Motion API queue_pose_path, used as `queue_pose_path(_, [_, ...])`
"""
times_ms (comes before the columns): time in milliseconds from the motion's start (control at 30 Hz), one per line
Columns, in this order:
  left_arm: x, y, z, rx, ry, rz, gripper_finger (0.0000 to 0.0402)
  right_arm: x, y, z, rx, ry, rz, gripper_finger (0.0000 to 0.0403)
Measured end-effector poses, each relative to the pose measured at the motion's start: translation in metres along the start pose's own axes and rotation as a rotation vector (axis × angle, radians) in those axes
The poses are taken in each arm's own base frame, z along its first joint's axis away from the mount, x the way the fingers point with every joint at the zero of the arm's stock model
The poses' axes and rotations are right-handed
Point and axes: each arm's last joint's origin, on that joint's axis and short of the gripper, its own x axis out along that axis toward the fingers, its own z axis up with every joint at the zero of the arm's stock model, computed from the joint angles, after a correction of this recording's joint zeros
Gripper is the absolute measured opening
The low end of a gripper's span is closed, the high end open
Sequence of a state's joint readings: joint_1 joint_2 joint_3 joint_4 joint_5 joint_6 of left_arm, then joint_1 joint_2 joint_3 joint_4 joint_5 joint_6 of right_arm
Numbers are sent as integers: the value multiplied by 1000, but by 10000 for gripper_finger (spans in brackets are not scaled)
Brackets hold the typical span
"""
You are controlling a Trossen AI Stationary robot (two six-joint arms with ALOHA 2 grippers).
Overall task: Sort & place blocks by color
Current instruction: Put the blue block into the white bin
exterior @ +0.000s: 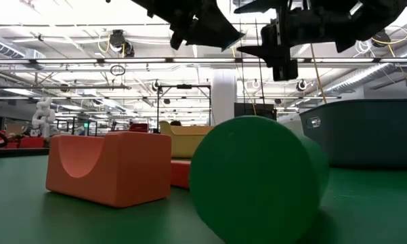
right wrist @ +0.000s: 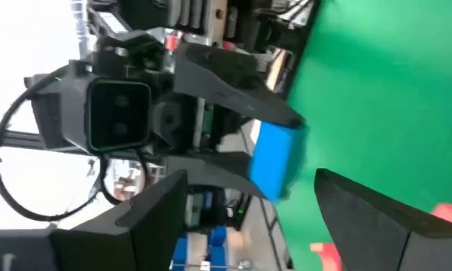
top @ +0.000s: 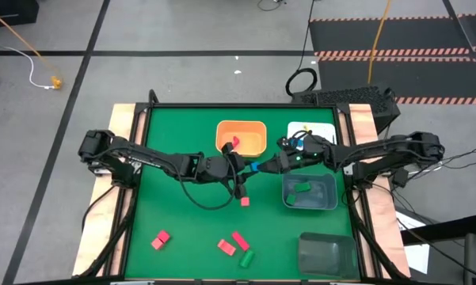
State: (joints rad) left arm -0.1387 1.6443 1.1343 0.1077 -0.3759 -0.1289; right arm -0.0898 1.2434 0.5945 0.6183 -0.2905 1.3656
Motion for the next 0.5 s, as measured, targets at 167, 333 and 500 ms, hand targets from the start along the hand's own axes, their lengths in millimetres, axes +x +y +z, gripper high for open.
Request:
queue_pose_path(167, [0,0,0,40,0,1,134,9,-11,0,38,6,-20,274])
queue_pose_path(333, [1,2,0,70,1,3,134,14,-14,1,47,1,11,261])
queue_pose_path(500, [1,2,0,83,8,-27,134,16,-14,2,56,-2,23,238])
